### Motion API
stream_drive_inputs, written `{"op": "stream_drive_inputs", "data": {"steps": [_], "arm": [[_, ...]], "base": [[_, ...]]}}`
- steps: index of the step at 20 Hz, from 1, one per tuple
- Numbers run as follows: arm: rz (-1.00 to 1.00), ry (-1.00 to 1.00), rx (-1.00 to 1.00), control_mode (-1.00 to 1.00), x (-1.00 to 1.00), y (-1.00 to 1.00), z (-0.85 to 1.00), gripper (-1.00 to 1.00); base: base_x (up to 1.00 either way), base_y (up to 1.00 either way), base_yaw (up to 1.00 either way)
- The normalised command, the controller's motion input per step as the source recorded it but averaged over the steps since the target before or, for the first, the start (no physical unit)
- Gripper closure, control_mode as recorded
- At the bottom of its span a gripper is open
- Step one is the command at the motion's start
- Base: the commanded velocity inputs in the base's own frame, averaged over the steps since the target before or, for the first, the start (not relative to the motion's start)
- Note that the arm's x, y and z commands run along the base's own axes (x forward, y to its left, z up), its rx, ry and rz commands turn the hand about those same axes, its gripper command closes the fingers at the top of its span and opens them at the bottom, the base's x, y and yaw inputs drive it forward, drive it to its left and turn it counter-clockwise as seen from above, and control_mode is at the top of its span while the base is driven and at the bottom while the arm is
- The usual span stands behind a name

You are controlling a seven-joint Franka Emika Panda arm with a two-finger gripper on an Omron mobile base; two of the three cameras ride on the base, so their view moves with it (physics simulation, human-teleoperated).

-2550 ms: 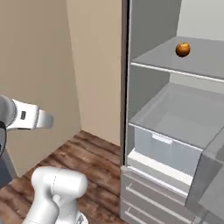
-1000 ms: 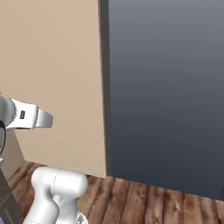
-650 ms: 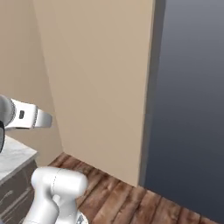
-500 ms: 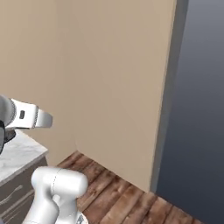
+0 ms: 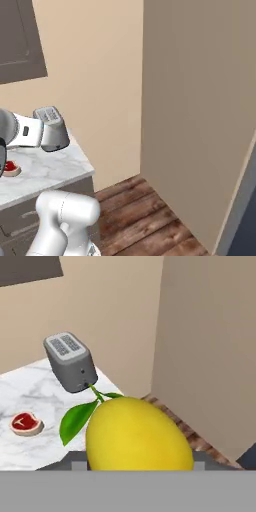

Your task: Open the fridge, remove the orange, lemon, and steak, and place them on any counter.

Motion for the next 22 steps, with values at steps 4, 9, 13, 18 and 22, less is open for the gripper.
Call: {"op": "stream_drive_inputs", "data": {"steps": [4,9,13,18,22], "arm": [[0.0,0.0,0.0,1.0,0.0,0.0,0.0,1.0],[0.0,0.0,0.0,1.0,0.0,0.0,0.0,1.0],[0.0,0.0,0.0,1.0,0.0,0.0,0.0,1.0],[0.0,0.0,0.0,1.0,0.0,0.0,0.0,1.0],[0.0,0.0,0.0,1.0,0.0,0.0,0.0,1.0]], "base": [[-0.28,0.0,0.64],[-0.32,0.0,0.62],[-0.39,0.0,0.47],[-0.27,0.0,0.39],[-0.15,0.0,0.41]]}}
